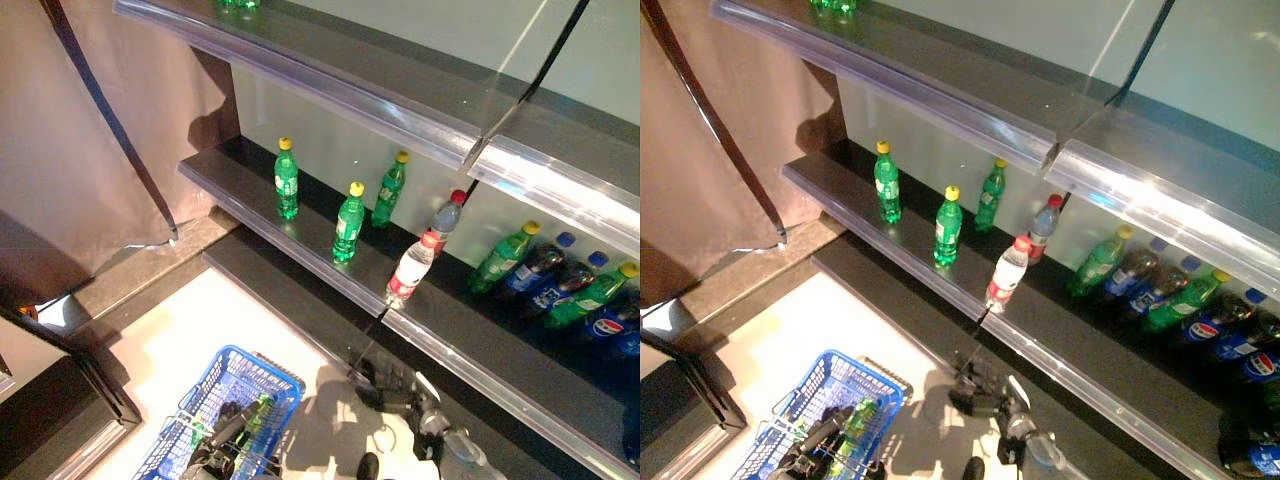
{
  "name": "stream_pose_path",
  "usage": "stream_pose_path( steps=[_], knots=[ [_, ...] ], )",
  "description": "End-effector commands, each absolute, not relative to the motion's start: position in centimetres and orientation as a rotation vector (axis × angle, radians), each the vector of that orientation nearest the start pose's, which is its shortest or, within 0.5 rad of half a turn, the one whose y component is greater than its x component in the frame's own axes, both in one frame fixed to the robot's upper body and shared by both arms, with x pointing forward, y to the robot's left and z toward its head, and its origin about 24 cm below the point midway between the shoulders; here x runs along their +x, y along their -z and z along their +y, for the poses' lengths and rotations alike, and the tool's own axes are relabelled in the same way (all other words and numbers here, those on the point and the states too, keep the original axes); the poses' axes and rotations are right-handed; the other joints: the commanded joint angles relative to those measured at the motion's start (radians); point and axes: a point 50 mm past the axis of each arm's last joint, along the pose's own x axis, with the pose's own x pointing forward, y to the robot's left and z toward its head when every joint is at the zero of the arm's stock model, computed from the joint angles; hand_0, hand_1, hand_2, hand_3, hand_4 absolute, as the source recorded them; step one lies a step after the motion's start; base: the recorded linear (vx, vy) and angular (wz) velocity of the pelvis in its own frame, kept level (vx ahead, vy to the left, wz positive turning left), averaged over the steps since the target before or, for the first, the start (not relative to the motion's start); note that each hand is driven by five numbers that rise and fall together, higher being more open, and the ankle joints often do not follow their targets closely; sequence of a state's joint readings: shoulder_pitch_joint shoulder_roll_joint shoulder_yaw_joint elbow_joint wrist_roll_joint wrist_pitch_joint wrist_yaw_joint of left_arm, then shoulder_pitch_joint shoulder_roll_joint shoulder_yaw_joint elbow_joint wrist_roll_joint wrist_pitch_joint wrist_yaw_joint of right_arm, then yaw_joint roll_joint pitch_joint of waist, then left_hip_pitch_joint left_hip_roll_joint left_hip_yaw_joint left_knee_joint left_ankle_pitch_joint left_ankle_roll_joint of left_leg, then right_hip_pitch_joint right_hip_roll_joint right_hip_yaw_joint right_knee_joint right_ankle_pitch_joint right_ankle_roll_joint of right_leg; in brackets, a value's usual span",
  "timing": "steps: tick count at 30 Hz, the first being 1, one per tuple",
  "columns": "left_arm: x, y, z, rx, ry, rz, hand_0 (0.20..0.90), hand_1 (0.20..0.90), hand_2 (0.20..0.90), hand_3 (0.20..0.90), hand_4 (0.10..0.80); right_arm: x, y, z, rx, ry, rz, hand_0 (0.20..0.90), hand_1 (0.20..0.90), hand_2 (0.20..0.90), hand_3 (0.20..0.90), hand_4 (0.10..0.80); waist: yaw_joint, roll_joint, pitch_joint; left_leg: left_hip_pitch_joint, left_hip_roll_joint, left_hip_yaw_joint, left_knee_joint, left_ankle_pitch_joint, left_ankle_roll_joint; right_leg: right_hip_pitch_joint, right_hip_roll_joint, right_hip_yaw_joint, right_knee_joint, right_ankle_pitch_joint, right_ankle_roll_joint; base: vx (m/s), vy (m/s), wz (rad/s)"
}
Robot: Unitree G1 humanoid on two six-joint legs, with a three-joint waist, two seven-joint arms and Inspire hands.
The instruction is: Pick up the drink and place into the basket.
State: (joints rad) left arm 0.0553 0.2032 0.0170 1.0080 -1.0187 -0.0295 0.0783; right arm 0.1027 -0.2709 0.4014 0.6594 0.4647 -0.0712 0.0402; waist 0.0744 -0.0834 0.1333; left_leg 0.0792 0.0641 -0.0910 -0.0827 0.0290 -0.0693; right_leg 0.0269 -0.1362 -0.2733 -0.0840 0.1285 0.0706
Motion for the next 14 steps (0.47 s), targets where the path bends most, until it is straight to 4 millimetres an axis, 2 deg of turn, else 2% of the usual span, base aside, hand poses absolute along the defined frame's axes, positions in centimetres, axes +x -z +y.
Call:
stream_pose_path(
  steps=[1, 4, 6, 10, 14],
  knots=[
    [11.4, 14.6, 23.6, -0.54, -0.579, 0.857, 0.3, 0.3, 0.3, 0.2, 0.1, 15.8, 11.9, -17.3, 0.052, -0.152, 0.801, 0.9, 0.9, 0.9, 0.9, 0.8, 0.008, 0.056, -0.05, -0.071, 0.008, 0.072, -0.005, 0.041, -0.004, 0.087, -0.017, -0.005, 0.04, -0.11, 0.04, 0.0, 0.0, 0.0],
    [10.5, 15.2, 23.5, -0.541, -0.597, 0.896, 0.3, 0.3, 0.3, 0.2, 0.1, 12.8, 14.7, -18.7, 0.087, -0.031, 1.012, 0.9, 0.9, 0.9, 0.9, 0.8, 0.017, 0.059, -0.052, -0.066, 0.007, 0.063, -0.005, 0.037, -0.005, 0.095, -0.014, -0.004, 0.037, -0.114, 0.039, 0.0, 0.0, 0.0],
    [10.3, 15.4, 23.1, -0.537, -0.583, 0.917, 0.3, 0.3, 0.3, 0.2, 0.1, 11.7, 15.4, -19.1, 0.109, 0.013, 1.072, 0.9, 0.9, 0.9, 0.9, 0.8, 0.021, 0.063, -0.053, -0.063, 0.007, 0.06, -0.005, 0.035, -0.005, 0.098, -0.013, -0.004, 0.039, -0.117, 0.038, 0.0, 0.0, 0.0],
    [10.3, 15.7, 22.5, -0.525, -0.55, 0.936, 0.3, 0.3, 0.3, 0.2, 0.1, 10.5, 16.1, -19.4, 0.144, 0.063, 1.139, 0.9, 0.9, 0.9, 0.9, 0.8, 0.022, 0.071, -0.055, -0.058, 0.007, 0.057, -0.005, 0.032, -0.004, 0.1, -0.011, -0.001, 0.044, -0.121, 0.035, 0.0, 0.0, 0.0],
    [10.4, 15.7, 22.3, -0.526, -0.541, 0.938, 0.3, 0.3, 0.3, 0.2, 0.1, 10.5, 16.2, -19.4, 0.149, 0.056, 1.144, 0.9, 0.9, 0.9, 0.9, 0.8, 0.019, 0.074, -0.056, -0.054, 0.005, 0.055, -0.005, 0.029, -0.002, 0.1, -0.009, 0.005, 0.048, -0.125, 0.033, 0.0, 0.0, 0.0]
  ],
)
